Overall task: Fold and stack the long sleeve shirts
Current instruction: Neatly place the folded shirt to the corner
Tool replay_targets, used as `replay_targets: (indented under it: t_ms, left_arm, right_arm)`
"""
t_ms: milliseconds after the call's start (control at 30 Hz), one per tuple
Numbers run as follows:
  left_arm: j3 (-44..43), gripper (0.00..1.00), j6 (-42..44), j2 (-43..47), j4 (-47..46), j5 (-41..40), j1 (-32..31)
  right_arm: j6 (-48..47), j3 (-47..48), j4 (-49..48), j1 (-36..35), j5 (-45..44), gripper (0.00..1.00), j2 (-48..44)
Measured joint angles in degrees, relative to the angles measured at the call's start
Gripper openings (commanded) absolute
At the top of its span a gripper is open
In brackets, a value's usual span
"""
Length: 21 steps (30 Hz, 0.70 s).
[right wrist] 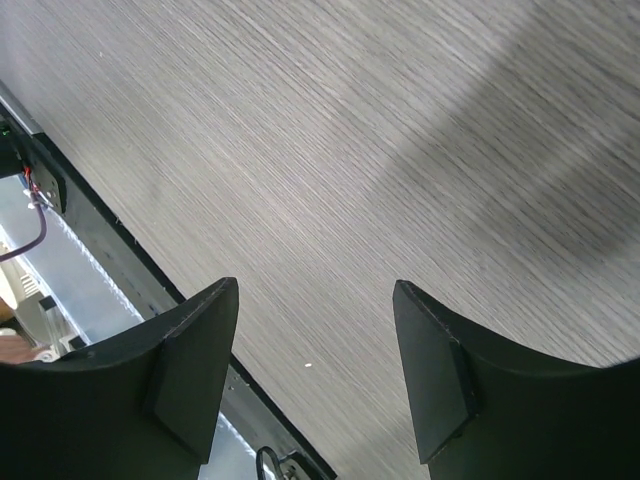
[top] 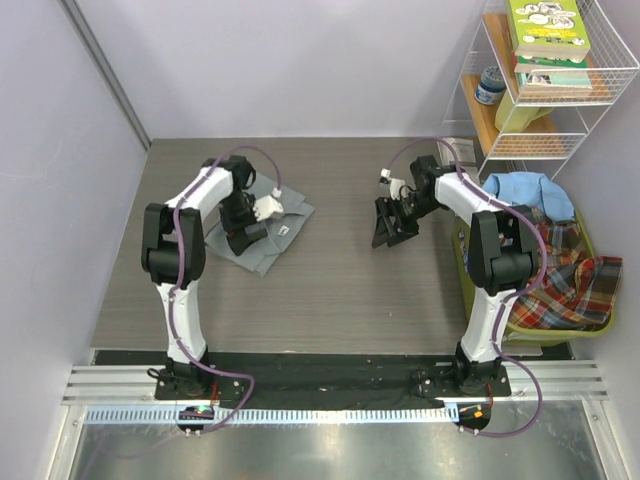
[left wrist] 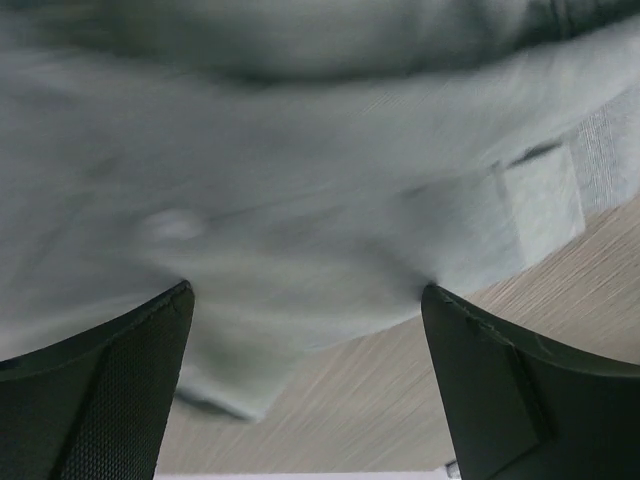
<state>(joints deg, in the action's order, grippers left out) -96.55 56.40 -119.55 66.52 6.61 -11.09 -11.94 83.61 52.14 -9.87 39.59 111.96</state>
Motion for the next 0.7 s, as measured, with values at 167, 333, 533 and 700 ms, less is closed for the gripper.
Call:
replay_targets:
  t_ms: [167,333,533,700]
  left_arm:
    - [10.60,1.00,-2.93,2.19,-5.35,-4.48,-4.33]
    - [9.99,1.00,-16.28,1.95,-4.02,-2.38,-17.62]
    - [-5.92,1.00,-38.75,-3.45,-8.22,20.87,-32.46]
    - [-5.07,1.00,-45.59,5.68,-13.31,27.02,-24.92]
  right_arm:
    - [-0.44,0.11,1.03,1.22,0.04,0.69,-0.39]
    - [-1.46,3.02,3.54,3.76,-0.39,0.69,-0.39]
    - [-2.38,10.80,5.18,6.64,-1.33,0.68,-0.33]
    - [-2.95,12.00,5.60,7.48,-1.53,0.60,-0.35]
